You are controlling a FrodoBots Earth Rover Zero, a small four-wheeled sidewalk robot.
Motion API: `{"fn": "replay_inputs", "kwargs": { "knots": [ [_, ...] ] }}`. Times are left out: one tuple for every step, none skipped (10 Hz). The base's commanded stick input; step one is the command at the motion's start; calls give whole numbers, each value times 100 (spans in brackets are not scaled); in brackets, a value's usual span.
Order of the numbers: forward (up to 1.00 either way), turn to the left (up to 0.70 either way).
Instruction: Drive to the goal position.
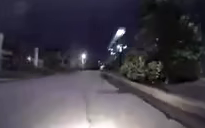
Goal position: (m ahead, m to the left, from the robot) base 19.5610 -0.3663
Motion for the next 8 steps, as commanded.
{"fn": "replay_inputs", "kwargs": {
  "knots": [
    [70, -31],
    [70, -9],
    [70, 0],
    [70, 0],
    [70, 0],
    [70, 0],
    [70, 0],
    [70, 0]
  ]
}}
